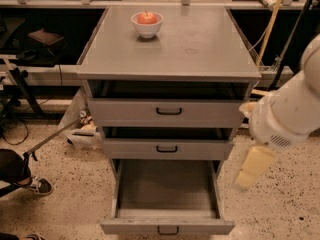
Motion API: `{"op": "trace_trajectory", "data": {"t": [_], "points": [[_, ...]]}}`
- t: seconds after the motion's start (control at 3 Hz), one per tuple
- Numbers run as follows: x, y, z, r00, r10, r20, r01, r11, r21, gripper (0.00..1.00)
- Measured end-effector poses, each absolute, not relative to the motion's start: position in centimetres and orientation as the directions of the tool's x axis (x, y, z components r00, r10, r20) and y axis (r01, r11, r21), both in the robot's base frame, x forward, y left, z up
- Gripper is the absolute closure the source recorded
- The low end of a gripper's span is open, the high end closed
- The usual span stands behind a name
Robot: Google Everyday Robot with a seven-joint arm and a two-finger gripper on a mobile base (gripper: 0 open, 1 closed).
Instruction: Close bottom drawer
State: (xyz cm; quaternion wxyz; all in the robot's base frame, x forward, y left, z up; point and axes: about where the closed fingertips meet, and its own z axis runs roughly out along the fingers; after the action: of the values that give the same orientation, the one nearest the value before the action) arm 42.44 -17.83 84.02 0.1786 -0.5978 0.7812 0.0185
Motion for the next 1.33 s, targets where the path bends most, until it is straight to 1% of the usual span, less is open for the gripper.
{"op": "trace_trajectory", "data": {"t": [0.33, 0.67, 1.0, 1.33], "points": [[42.5, -16.0, 74.4, -0.280, -0.922, -0.269, -0.936, 0.324, -0.136, 0.00], [42.3, -16.3, 63.6, -0.335, -0.922, -0.195, -0.929, 0.358, -0.096, 0.00], [42.5, -16.7, 61.5, -0.376, -0.909, -0.181, -0.910, 0.399, -0.112, 0.00], [42.5, -16.8, 61.6, -0.376, -0.909, -0.181, -0.910, 0.400, -0.113, 0.00]]}}
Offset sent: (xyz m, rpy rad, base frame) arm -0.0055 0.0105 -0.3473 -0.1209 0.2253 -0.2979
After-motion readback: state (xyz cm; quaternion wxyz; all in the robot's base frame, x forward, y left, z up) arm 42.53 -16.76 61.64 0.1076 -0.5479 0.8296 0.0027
